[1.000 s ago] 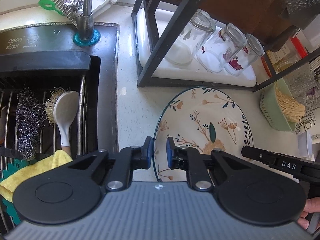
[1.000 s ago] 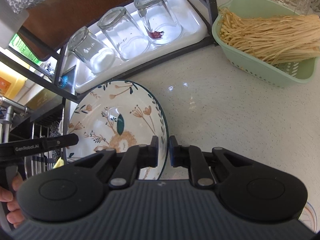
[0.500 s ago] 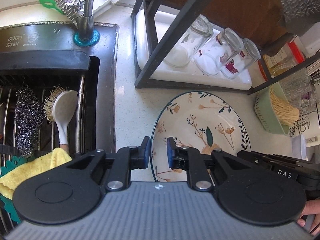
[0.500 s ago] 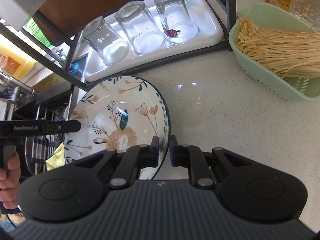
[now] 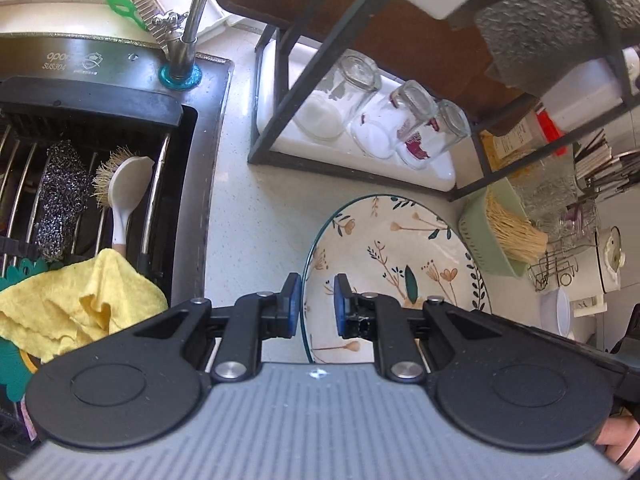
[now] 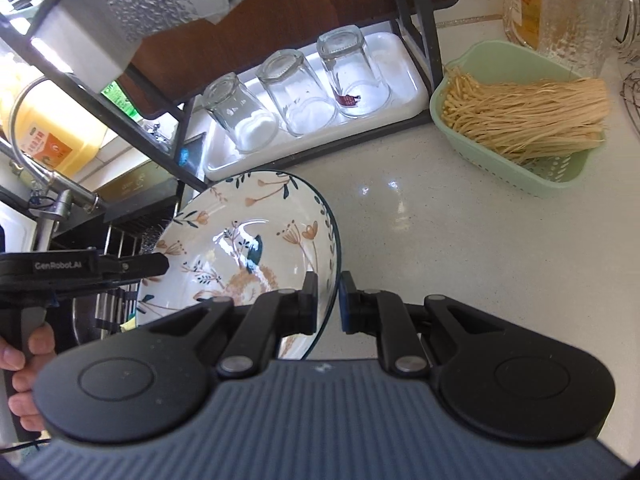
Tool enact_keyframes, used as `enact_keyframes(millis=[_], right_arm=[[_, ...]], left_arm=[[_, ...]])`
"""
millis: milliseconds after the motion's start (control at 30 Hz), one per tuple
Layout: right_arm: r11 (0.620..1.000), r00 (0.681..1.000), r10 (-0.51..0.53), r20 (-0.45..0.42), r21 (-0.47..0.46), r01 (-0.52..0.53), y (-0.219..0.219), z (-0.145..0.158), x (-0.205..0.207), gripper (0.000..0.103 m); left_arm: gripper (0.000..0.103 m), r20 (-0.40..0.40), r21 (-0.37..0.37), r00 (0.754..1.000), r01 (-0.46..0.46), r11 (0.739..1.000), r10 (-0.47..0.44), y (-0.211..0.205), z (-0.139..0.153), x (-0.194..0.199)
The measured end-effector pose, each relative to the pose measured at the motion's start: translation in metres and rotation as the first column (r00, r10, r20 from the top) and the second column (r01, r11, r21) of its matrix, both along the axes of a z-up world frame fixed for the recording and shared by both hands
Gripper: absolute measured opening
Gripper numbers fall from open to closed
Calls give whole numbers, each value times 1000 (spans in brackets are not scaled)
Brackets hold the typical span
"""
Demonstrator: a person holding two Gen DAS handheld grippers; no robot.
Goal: Organize plates and bowls
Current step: 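Lift the rabbit-pattern plate with both grippers toward the plate stack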
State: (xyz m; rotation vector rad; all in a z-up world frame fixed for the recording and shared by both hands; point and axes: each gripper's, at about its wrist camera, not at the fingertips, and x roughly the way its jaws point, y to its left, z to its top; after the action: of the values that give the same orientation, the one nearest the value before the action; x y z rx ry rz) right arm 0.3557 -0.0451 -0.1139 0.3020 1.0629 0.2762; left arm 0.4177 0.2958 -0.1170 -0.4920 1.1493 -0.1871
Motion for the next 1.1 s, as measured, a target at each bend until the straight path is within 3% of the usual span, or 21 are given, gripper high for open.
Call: enact_keyframes(millis=[533,767,1100], right_arm=[[998,997,-64,36,22,63,-37,27,-47,14],[993,991,-120,52,22,119,-61,30,-69,14],[982,982,-188,9,17,188,-96,12,-97,14]], left_arm=[[18,44,-5,996,74,997,-74,-43,35,-37],[18,29,-24,994,109,994,-108,-69,31,-42],[18,-29,-19,983,180,984,-180,-112,13,-50]])
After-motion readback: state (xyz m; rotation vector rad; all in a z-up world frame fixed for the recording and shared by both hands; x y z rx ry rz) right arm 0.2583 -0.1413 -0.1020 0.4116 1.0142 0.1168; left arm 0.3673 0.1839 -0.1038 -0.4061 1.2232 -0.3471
